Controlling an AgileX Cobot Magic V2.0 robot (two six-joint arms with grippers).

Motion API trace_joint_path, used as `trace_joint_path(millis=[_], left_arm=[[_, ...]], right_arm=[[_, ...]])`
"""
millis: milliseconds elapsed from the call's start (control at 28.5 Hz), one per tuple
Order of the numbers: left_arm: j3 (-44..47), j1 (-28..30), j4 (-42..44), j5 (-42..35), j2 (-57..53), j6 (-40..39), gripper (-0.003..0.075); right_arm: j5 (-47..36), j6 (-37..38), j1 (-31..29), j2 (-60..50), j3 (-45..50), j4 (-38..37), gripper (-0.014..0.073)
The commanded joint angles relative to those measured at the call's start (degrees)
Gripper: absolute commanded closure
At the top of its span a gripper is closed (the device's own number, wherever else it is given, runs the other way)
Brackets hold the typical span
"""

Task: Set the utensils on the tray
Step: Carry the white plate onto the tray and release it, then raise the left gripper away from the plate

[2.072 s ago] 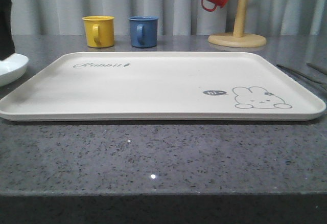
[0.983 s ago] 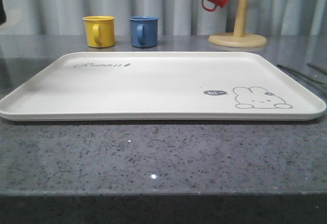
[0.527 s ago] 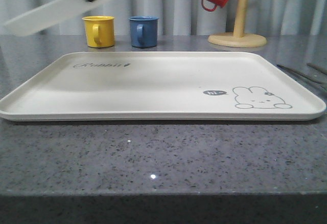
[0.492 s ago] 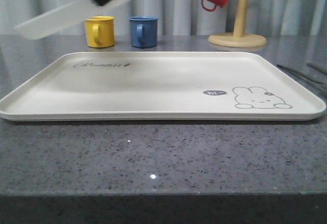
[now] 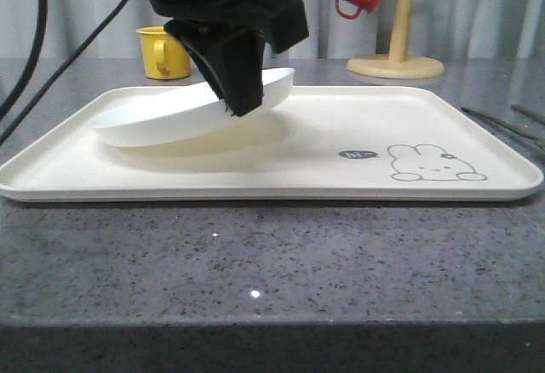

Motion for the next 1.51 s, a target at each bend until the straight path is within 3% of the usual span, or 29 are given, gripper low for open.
trace_joint_path(millis=[0, 140, 421, 667, 913, 1018, 1159, 1475], left_arm=[[-1.88, -0.22, 0.15, -0.87, -1.38, -0.16, 0.0732], [-1.88, 0.27, 0.15, -0.59, -0.66, -0.31, 0.0669], [-1.88, 1.11, -0.08, -0.1, -1.27, -0.46, 0.0446], [-1.88, 2.3, 0.14, -0.99, -5.54, -0.46, 0.0427], [-1.88, 7.54, -0.12, -1.22, -10.4, -0.61, 0.0482], [-1.49, 11.13, -1.14, -0.81, -12.48, -0.69, 0.0569], [0.2, 15.69, -2.46, -0.92, -15.61, -0.69, 0.0741], [15.85, 26.08, -3.45, -11.29, -27.22, -3.65, 0.0738]], right_arm=[[-4.53, -0.5, -0.21, 0.84, -2.04, 0.02, 0.0045], [-4.53, -0.5, -0.21, 0.84, -2.04, 0.02, 0.0045], [-4.53, -0.5, -0.21, 0.84, -2.04, 0.02, 0.0045], [-4.53, -0.5, -0.21, 0.84, -2.04, 0.02, 0.0045], [-4.53, -0.5, -0.21, 0.84, -2.04, 0.02, 0.0045], [-4.53, -0.5, -0.21, 0.84, -2.04, 0.02, 0.0045], [-4.53, -0.5, -0.21, 0.84, -2.04, 0.02, 0.0045], [-4.53, -0.5, -0.21, 0.84, -2.04, 0.02, 0.0045]])
